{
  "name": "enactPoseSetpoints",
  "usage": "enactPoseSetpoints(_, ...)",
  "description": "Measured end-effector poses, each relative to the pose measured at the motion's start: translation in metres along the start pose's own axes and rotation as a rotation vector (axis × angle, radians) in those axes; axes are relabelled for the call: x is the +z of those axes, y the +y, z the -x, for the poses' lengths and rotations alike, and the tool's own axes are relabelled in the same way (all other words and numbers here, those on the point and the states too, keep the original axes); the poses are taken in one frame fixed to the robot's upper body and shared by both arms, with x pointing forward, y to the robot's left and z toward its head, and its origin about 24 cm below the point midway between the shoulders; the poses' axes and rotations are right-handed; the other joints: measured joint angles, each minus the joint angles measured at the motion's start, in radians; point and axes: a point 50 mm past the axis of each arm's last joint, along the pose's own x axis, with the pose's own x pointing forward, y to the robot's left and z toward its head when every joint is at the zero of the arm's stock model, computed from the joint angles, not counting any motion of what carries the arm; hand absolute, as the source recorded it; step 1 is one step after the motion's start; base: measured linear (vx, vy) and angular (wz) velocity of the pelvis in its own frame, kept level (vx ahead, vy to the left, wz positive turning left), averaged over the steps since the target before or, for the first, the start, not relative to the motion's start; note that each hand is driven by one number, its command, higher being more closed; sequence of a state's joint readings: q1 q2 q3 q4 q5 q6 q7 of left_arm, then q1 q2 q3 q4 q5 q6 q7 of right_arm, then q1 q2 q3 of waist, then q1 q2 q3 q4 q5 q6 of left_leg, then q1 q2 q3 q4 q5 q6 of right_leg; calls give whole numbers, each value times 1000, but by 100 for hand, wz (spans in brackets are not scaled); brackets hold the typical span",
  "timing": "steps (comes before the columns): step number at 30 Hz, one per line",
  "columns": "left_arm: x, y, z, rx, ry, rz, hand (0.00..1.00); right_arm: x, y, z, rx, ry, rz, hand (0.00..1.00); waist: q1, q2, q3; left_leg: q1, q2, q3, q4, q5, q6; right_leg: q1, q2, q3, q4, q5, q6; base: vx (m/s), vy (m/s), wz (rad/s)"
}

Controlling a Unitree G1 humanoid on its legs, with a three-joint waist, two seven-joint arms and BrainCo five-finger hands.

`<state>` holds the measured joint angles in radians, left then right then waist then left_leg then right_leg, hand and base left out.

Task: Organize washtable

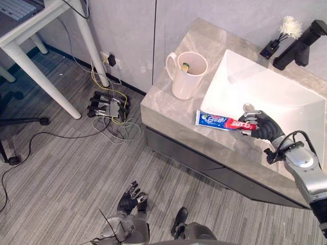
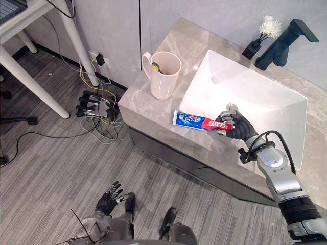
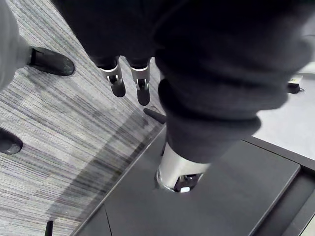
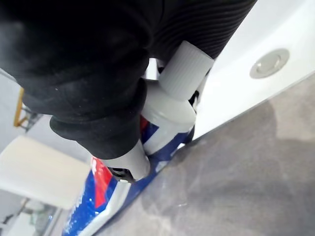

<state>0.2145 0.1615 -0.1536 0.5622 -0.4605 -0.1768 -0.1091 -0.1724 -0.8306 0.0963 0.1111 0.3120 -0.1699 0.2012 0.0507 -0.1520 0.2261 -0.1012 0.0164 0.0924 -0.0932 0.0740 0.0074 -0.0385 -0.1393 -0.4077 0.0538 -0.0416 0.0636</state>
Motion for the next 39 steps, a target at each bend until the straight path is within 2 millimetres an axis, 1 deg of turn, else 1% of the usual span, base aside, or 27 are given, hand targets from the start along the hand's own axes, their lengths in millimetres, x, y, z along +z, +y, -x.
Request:
enactPoseSetpoints(4,1,1,0,8,-4,5,0,5,-3,-4,-3,-16,10,100,1,0,0,7,0,16,0,0,0,0,-1,16,0,0,0,-7,10,-12)
enactPoseSetpoints(6,8,4,0,19,-34,14,0,7,-9,-7,-28,-26,15,100,-2,1,0,12,0,24,0,0,0,0,-2,26,0,0,0,-19,11,-13)
enactPoseSetpoints(8,26,3,-1,25,-116,47,0,15,-33,-9,-127,-53,23,100,-7,2,-1,19,-1,34,0,1,0,2,-3,31,0,0,0,-30,10,-14)
enactPoseSetpoints(9,30,3,-1,27,-138,61,0,18,-40,-10,-161,-64,25,100,-8,4,-2,23,-1,36,0,1,0,4,-3,32,-1,0,0,-30,11,-11)
enactPoseSetpoints(11,50,5,0,32,-230,100,0,35,-65,-9,-293,-129,32,100,-14,19,-10,36,-1,37,0,1,0,18,-3,32,-5,0,1,-17,8,-5)
enactPoseSetpoints(12,56,5,1,33,-256,107,0,40,-71,-9,-319,-147,35,100,-15,24,-14,37,-1,38,0,1,0,19,-3,32,-5,0,1,-5,5,-3)
enactPoseSetpoints(13,72,7,4,37,-325,123,0,50,-80,-9,-360,-184,40,100,-21,34,-21,39,-1,38,0,2,-1,21,-3,30,-7,0,1,0,0,0)
enactPoseSetpoints(14,89,11,8,45,-404,134,0,57,-86,-10,-398,-214,41,100,-34,47,-29,39,-1,36,0,5,-4,26,-2,26,-10,1,1,1,-1,8)
enactPoseSetpoints(15,98,13,10,50,-445,139,0,59,-89,-10,-411,-224,40,100,-35,52,-32,42,-2,33,0,6,-4,33,-2,22,-13,1,1,2,-4,12)
enactPoseSetpoints(18,142,25,23,77,-634,145,0,61,-92,-8,-439,-229,39,100,-39,95,-77,57,-2,15,0,8,-7,61,0,0,-24,1,1,25,-11,16)
enactPoseSetpoints(20,156,25,27,73,-689,135,0,61,-94,-7,-448,-231,39,100,-37,108,-84,65,-2,9,0,9,-8,73,0,-4,-25,0,2,0,-2,15)
enactPoseSetpoints(21,169,24,32,58,-743,120,0,62,-96,-6,-460,-235,38,100,-37,123,-94,68,-3,2,-1,12,-11,80,0,-11,-25,0,2,-24,3,13)
enactPoseSetpoints(22,173,22,33,46,-761,117,0,62,-97,-5,-464,-237,38,100,-36,127,-96,68,-4,-1,-1,14,-10,82,0,-15,-26,0,2,-44,2,18)
enactPoseSetpoints(24,191,18,38,3,-818,103,0,61,-96,-5,-467,-237,31,100,-36,136,-102,68,-5,-9,-1,23,-10,90,0,-27,-32,0,2,-57,-1,13)
enactPoseSetpoints(25,195,17,39,-12,-831,99,0,61,-96,-6,-466,-235,30,100,-34,138,-103,68,-6,-10,-1,26,-11,92,0,-28,-34,0,2,-73,-1,9)
enactPoseSetpoints(26,206,15,38,-43,-845,89,0,59,-94,-7,-463,-233,19,100,-34,142,-106,68,-6,-14,-2,31,-16,96,1,-32,-37,1,3,-95,-1,14)
enactPoseSetpoints(27,225,12,38,-88,-871,57,0,58,-89,-10,-462,-239,-11,100,-35,146,-109,72,-5,-17,-4,36,-17,103,2,-39,-37,2,4,-100,-1,14)
enactPoseSetpoints(28,234,9,37,-112,-886,35,0,58,-86,-12,-459,-243,-22,100,-34,148,-110,74,-4,-19,-7,37,-19,106,3,-41,-37,2,5,-106,-1,11)
enactPoseSetpoints(30,259,-2,37,-186,-919,-17,0,61,-80,-21,-448,-259,-52,100,-34,154,-113,75,-3,-26,-8,38,-20,110,4,-49,-37,3,6,-63,1,8)
enactPoseSetpoints(32,300,-36,33,-331,-977,-81,0,74,-69,-37,-433,-315,-105,100,-34,166,-121,73,-4,-38,-8,46,-17,115,5,-57,-40,8,9,-68,20,12)
enactPoseSetpoints(33,308,-45,32,-368,-990,-86,0,77,-66,-41,-431,-333,-122,100,-33,168,-122,73,-5,-40,-8,48,-18,117,5,-58,-41,10,9,-58,32,11)
enactPoseSetpoints(34,324,-64,32,-434,-1018,-89,0,86,-58,-49,-427,-377,-166,100,-34,170,-123,73,-6,-44,-8,52,-19,120,5,-60,-45,14,9,-28,20,7)
enactPoseSetpoints(35,333,-78,32,-469,-1032,-92,0,93,-51,-56,-417,-407,-198,100,-35,170,-123,73,-7,-48,-8,60,-16,121,5,-62,-47,16,10,-26,19,8)
enactPoseSetpoints(36,342,-95,31,-517,-1039,-99,0,104,-42,-62,-407,-454,-241,100,-34,170,-123,71,-8,-54,-8,62,-17,122,6,-63,-49,19,9,-10,12,6)
enactPoseSetpoints(38,350,-115,29,-563,-1035,-112,0,122,-24,-72,-377,-529,-311,100,-36,171,-124,70,-9,-58,-8,67,-12,123,8,-64,-54,23,9,2,4,2)
enactPoseSetpoints(39,353,-128,24,-582,-1018,-99,0,137,-7,-80,-347,-582,-374,100,-36,172,-124,70,-8,-59,-2,69,-13,124,10,-64,-56,27,7,32,-2,2)
